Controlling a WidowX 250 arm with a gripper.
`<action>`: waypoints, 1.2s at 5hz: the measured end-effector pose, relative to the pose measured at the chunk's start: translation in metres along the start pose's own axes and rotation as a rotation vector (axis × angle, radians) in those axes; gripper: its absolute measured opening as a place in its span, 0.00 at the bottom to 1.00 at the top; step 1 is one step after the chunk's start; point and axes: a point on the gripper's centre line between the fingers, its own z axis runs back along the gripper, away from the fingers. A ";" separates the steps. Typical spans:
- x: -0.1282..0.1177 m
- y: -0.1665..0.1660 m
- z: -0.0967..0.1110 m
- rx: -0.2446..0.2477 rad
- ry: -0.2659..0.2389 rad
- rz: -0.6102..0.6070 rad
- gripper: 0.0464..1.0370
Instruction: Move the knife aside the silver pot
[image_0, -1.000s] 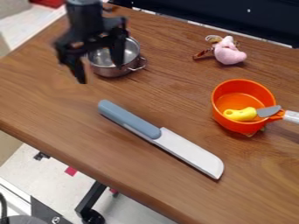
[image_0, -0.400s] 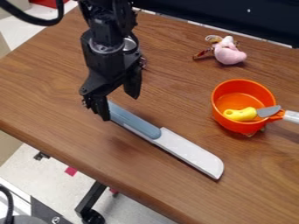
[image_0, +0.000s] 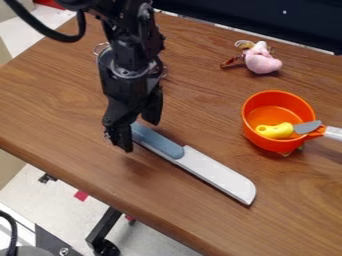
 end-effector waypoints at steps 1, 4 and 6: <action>-0.005 0.005 -0.011 0.054 0.005 -0.001 0.93; -0.008 0.004 -0.017 0.029 0.021 0.040 0.32; -0.006 0.006 -0.007 0.046 -0.001 -0.279 0.32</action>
